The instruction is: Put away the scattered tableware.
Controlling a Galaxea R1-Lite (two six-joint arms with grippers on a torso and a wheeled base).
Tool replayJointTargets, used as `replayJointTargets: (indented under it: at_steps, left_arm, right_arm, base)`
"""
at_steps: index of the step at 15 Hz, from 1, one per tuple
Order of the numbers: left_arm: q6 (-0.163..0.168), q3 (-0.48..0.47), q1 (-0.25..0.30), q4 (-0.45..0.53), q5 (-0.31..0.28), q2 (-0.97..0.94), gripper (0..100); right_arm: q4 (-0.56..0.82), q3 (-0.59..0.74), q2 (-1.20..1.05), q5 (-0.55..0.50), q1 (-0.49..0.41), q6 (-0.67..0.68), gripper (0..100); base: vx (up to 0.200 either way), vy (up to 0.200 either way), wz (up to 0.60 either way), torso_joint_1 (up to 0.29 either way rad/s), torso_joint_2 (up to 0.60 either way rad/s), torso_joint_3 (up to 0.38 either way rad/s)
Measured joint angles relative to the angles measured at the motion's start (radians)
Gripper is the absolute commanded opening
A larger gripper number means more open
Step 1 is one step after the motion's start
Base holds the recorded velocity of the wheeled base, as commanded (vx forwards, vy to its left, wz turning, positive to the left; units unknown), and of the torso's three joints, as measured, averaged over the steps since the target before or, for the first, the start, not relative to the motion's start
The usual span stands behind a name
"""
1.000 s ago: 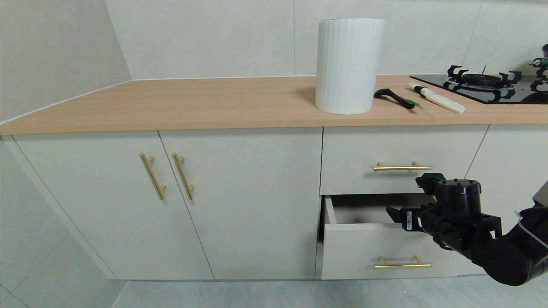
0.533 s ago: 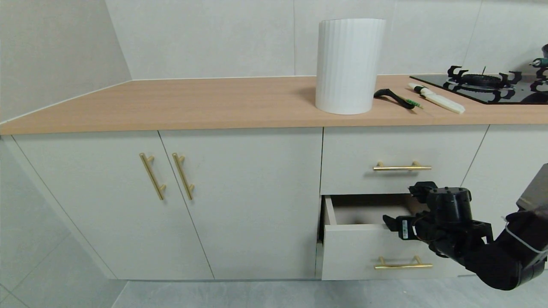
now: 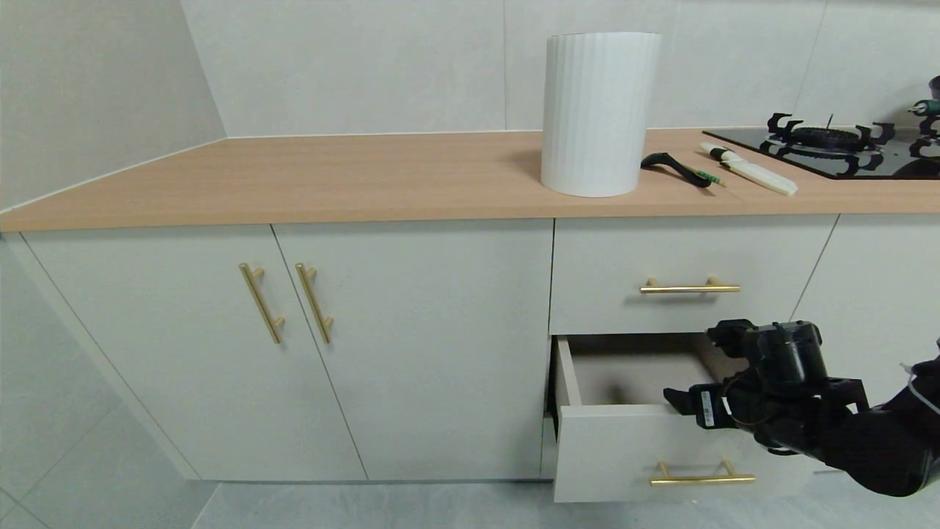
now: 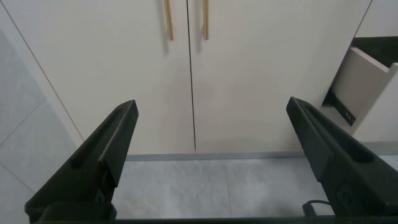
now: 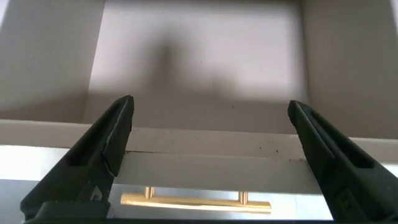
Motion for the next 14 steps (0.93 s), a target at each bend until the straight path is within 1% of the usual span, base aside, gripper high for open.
replayJointTargets:
  at_steps: [2, 6, 14]
  left_arm:
    - [0.000, 0.000, 0.000, 0.000, 0.000, 0.000, 100]
    - [0.000, 0.000, 0.000, 0.000, 0.000, 0.000, 100]
    - [0.000, 0.000, 0.000, 0.000, 0.000, 0.000, 100]
  right_arm:
    - [0.106, -0.001, -0.047, 0.025, 0.000, -0.024, 100]
    - [0.186, -0.003, -0.092, 0.034, 0.001, -0.050, 100]
    - [0.519, -0.014, -0.217, 0.097, 0.021, -0.162, 100]
  base:
    - [0.000, 0.000, 0.00, 0.000, 0.00, 0.000]
    - [0.000, 0.000, 0.00, 0.000, 0.00, 0.000]
    - [0.000, 0.000, 0.00, 0.000, 0.00, 0.000]
